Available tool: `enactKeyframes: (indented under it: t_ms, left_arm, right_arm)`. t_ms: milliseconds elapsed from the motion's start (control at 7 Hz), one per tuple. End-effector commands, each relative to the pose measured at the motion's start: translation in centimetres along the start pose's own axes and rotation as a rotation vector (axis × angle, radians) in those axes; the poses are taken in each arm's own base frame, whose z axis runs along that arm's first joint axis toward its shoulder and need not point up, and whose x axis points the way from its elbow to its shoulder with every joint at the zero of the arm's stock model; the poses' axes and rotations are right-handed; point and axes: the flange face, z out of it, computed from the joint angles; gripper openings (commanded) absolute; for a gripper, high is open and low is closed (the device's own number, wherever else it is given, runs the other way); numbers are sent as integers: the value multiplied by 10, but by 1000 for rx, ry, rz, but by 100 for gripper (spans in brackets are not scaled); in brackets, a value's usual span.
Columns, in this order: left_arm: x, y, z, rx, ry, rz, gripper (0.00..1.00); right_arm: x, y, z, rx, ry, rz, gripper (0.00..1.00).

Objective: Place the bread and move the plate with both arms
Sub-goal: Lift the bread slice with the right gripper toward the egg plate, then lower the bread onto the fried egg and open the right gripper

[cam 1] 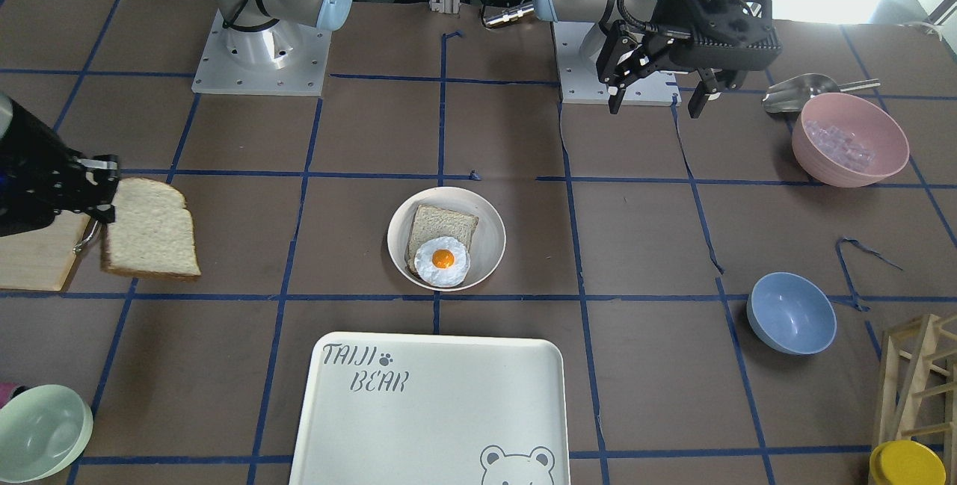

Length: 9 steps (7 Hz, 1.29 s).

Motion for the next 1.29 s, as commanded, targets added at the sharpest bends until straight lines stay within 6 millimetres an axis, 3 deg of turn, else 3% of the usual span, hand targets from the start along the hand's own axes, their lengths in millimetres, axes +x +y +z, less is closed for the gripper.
enactKeyframes:
  t_ms: [0,286,714,1143]
  left_arm:
    - [0,0,0,0,4,-2,100]
    - [-1,-1,0,0,7,-4,100]
    - [-1,-1,1,-1,7,-4,100]
    - [-1,0,-1,2,5,-4,100]
  right_arm:
    - [-92,-45,45,41,-127,106,0]
    - [-175,-34,57,8,-150,97,0]
    - [-203,9,99,8,-307,121,0]
    - [-233,52,183,112,-339,84,0]
